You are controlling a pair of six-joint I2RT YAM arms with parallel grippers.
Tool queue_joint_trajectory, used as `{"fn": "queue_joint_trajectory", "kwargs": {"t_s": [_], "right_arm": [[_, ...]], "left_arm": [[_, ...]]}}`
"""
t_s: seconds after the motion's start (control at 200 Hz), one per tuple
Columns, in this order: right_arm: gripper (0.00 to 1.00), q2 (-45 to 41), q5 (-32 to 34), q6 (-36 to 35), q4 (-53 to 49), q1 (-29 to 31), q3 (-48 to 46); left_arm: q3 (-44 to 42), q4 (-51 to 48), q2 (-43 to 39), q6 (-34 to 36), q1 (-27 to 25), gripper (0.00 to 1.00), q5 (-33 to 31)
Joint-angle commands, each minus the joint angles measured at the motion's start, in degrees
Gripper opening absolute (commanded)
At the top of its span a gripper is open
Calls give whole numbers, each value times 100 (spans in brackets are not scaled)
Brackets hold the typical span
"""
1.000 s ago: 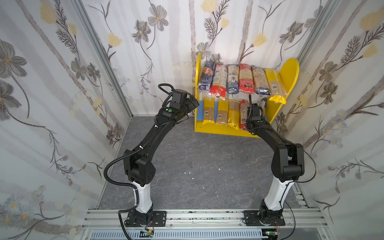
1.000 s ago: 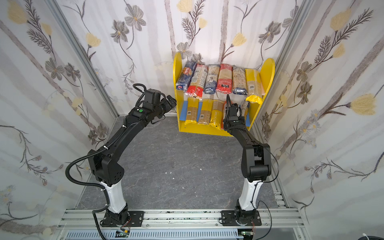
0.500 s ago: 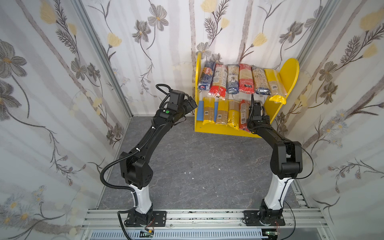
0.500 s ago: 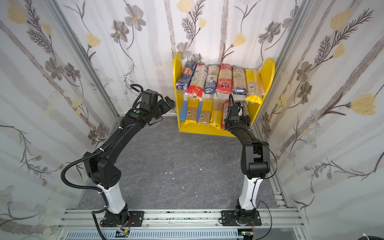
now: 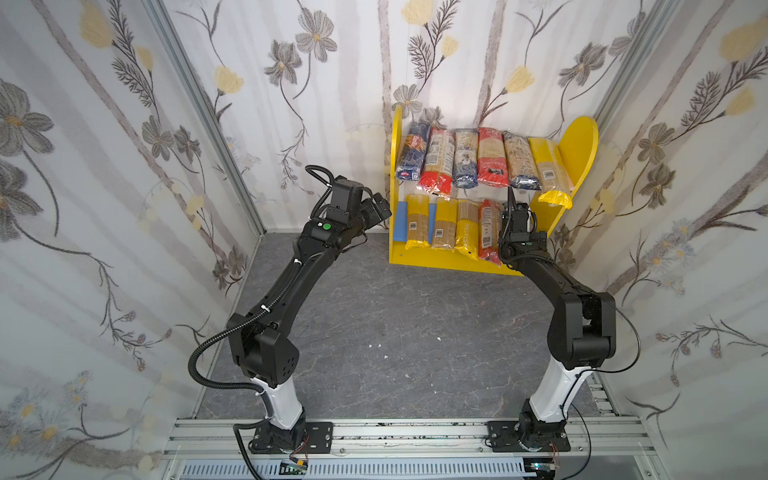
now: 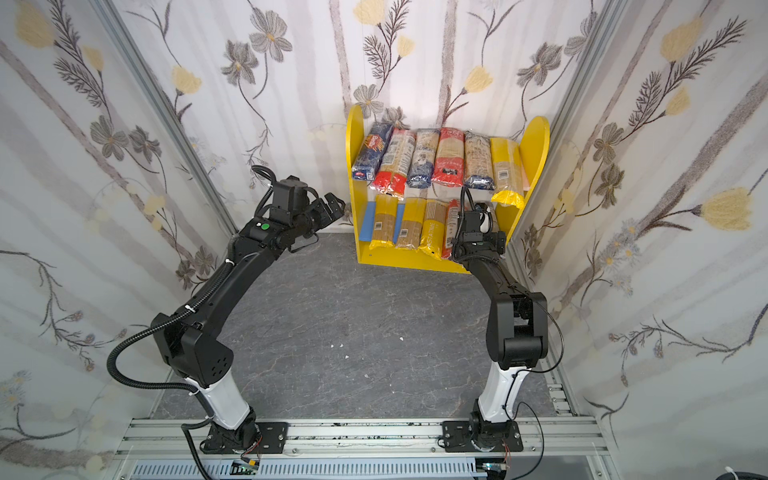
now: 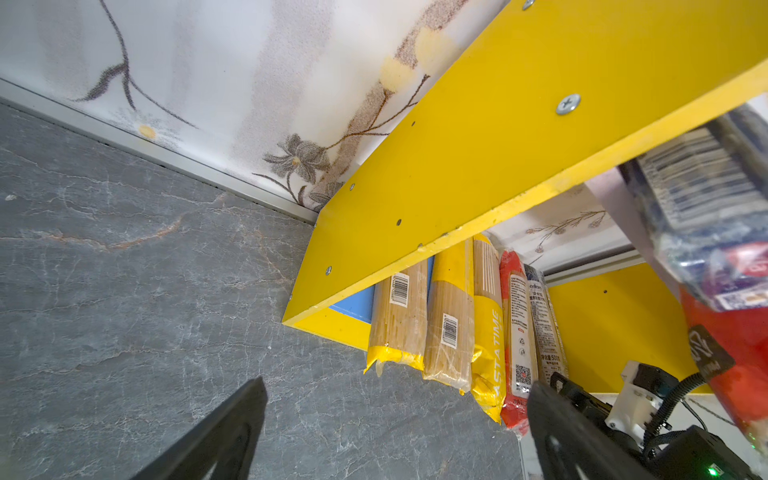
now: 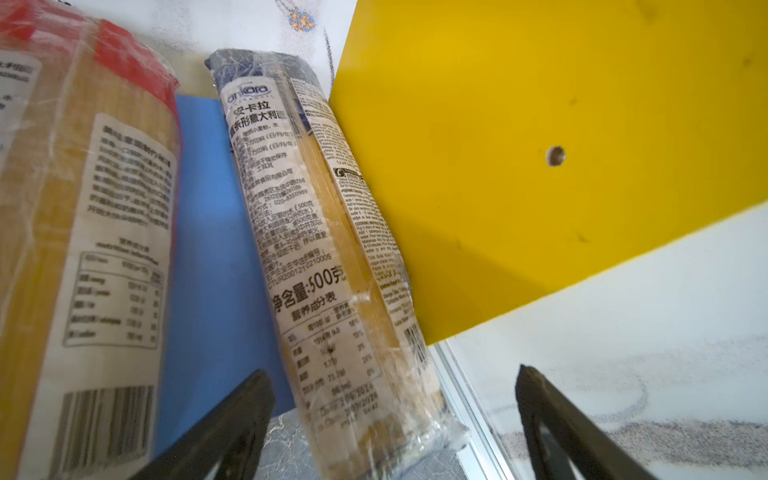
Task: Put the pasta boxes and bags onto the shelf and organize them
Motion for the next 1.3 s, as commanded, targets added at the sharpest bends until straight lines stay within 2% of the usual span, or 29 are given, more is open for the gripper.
{"fn": "queue_joint_trajectory", "kwargs": {"t_s": [0.0, 0.18, 0.46, 0.545, 0.819, 1.009, 1.174, 1.299], "right_arm": [[92, -164, -79, 216, 13, 15, -138], [92, -427, -25, 329, -65, 37, -383], [94, -1010, -293, 635, -299, 132, -884], [100, -1280, -362, 751, -353, 198, -1111], [100, -2282, -631, 1222, -527, 761, -2060], [100, -3378, -878, 1802, -623, 1302, -2842], [100, -4480, -928, 1989, -219, 1756, -3920], [100, -5422, -893, 2008, 419, 1783, -4910]], "left_arm": [[-110, 88, -135, 133, 26, 100, 4], [-420, 88, -433, 240, 37, 100, -15], [-1153, 99, -985, 432, 180, 100, -149], [-1460, 135, -1234, 624, 188, 100, -343], [-2492, 319, -2042, 1384, 206, 100, -1307], [-3760, 1205, -2966, 1506, 203, 100, -1497], [-5008, 2048, -4023, 1649, 206, 100, -1992], [-5670, 2274, -4573, 1932, 206, 100, -2304]]}}
